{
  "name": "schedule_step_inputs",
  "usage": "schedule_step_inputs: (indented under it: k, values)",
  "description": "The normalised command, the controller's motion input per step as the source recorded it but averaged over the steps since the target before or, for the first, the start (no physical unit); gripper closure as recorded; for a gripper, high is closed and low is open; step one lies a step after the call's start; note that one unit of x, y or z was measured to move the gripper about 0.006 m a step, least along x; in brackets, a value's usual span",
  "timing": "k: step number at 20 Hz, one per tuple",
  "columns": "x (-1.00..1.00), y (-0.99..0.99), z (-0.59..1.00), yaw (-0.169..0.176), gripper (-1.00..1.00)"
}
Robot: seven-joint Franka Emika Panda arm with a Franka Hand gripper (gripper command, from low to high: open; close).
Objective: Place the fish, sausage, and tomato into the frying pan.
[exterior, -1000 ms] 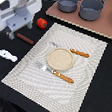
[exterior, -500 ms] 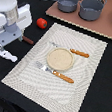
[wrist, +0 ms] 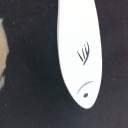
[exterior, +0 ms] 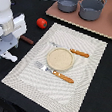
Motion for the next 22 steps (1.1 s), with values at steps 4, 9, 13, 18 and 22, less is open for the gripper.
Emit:
schedule_step_inputs:
  k: [4,9,13,18,22]
  values:
    - [-0.02,0.00,-0.35,0.021,-1.00]
    - [-0.04,-0.10,-0.11,0.001,-1.00]
    - [-0.06,-0.20,-0.02,0.000,1.00]
    - [0.00,-0.15,-0.01,0.001,1.00]
    - [0.00,-0.14,-0.03,0.000,1.00]
